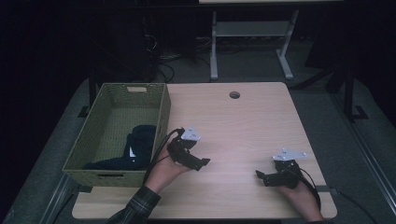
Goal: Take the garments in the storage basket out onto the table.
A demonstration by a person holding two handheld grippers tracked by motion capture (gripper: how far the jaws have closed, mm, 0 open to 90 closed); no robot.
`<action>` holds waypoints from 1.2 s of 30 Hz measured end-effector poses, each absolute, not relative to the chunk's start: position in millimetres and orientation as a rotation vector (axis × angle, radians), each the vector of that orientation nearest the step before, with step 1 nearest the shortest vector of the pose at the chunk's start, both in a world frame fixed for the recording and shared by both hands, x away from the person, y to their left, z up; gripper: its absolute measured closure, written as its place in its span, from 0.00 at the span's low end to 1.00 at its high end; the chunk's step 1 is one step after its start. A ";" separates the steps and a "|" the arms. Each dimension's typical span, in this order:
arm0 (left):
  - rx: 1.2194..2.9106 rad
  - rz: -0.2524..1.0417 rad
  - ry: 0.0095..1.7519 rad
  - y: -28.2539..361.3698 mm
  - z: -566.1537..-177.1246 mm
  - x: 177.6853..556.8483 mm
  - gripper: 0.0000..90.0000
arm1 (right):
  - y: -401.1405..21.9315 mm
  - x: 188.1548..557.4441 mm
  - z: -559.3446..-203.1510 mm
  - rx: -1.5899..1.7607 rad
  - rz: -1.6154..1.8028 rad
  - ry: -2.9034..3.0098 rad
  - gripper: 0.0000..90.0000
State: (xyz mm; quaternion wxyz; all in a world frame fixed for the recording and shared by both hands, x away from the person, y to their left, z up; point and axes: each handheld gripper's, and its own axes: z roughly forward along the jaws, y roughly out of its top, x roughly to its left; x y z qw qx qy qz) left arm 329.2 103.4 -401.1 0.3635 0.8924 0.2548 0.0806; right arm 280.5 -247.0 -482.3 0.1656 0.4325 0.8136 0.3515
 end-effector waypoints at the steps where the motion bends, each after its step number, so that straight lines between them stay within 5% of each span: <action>1: 2.293 0.207 0.659 103.3 -400.3 329.2 0.15 | -247.1 280.5 -482.3 1.230 1.000 2.318 0.10; 36: 2.254 0.213 0.653 118.1 -368.2 336.7 0.16 | -247.2 280.6 -482.4 1.228 1.000 2.316 0.10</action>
